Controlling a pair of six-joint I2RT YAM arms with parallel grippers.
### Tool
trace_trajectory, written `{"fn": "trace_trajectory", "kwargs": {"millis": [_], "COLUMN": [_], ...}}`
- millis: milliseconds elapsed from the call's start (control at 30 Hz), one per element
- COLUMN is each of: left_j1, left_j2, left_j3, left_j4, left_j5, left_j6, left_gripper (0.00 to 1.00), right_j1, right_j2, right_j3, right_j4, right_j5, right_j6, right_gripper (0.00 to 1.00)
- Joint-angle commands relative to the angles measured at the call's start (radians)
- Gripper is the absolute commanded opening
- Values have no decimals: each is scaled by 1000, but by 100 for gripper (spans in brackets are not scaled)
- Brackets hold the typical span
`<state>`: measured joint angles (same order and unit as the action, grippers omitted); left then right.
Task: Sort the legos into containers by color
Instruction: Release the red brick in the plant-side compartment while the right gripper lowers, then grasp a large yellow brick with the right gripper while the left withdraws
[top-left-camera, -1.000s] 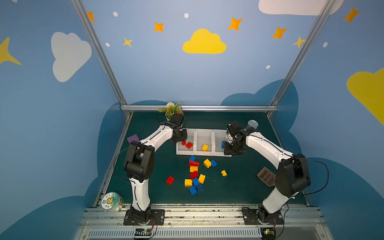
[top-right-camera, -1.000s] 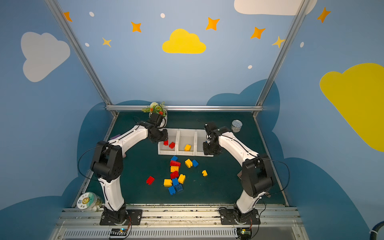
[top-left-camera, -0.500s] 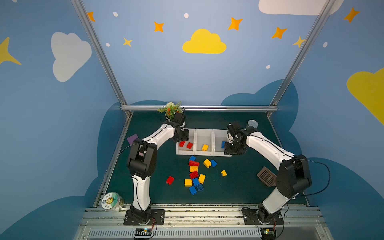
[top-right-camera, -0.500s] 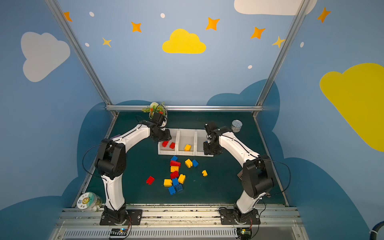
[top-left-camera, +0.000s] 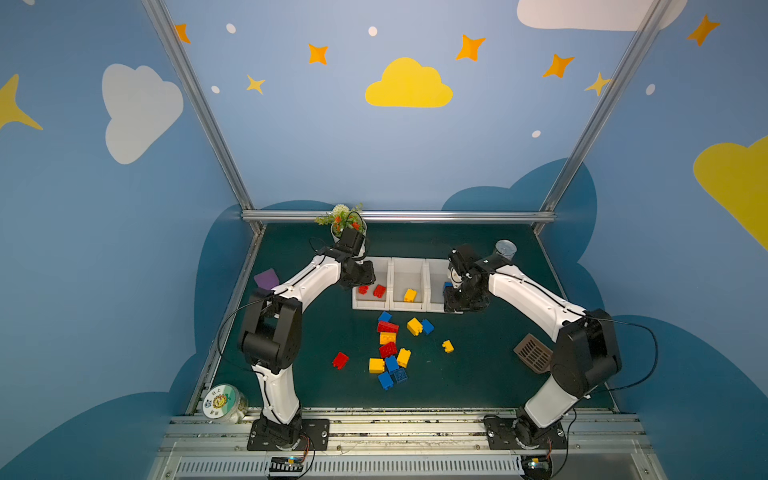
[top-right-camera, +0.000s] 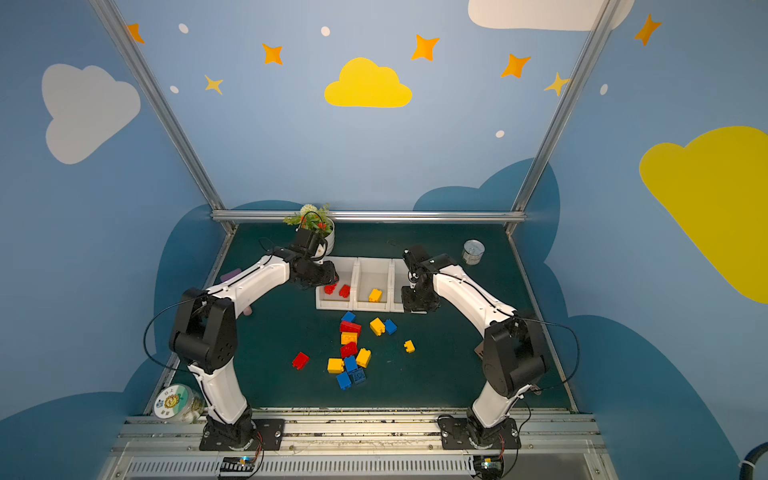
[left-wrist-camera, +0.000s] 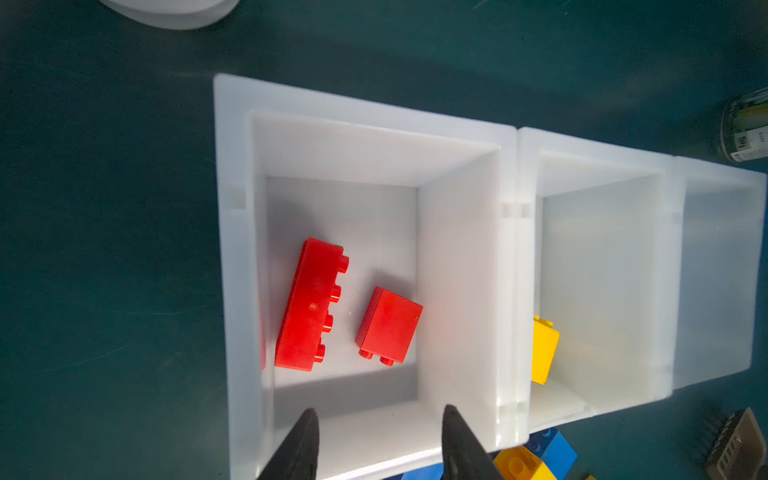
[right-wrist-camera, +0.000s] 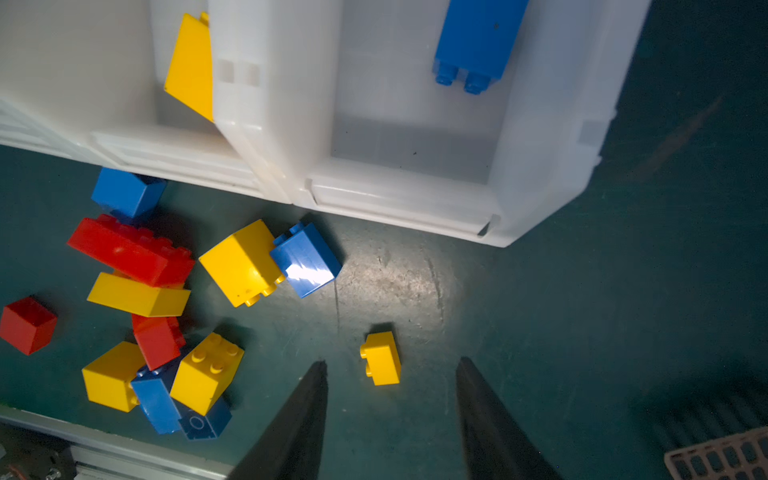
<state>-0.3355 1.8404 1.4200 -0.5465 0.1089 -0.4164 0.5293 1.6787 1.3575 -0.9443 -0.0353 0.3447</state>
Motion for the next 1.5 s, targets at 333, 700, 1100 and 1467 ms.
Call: {"fn": "trace_trajectory", "kwargs": {"millis": [333, 700, 1100, 1467], "left_j1": [36, 50, 55, 55], "left_j2": [-202, -274, -318, -326], "left_j3": [-189, -281, -343, -352], "left_j4": [55, 66, 77, 78], "left_j5": [-26, -25, -9, -9], "left_j6": [-60, -83, -99, -99], "left_gripper": [49, 50, 50, 51], "right_j1": [122, 184, 224, 232], "right_j2": [139, 265, 348, 394], "right_j3": [112, 193, 231, 237], "right_j4": [-7, -2, -5, -8], "right_j5": [-43, -81, -89, -62], "right_j6": [-19, -36, -36, -23], "right_gripper": [50, 50, 49, 45]}}
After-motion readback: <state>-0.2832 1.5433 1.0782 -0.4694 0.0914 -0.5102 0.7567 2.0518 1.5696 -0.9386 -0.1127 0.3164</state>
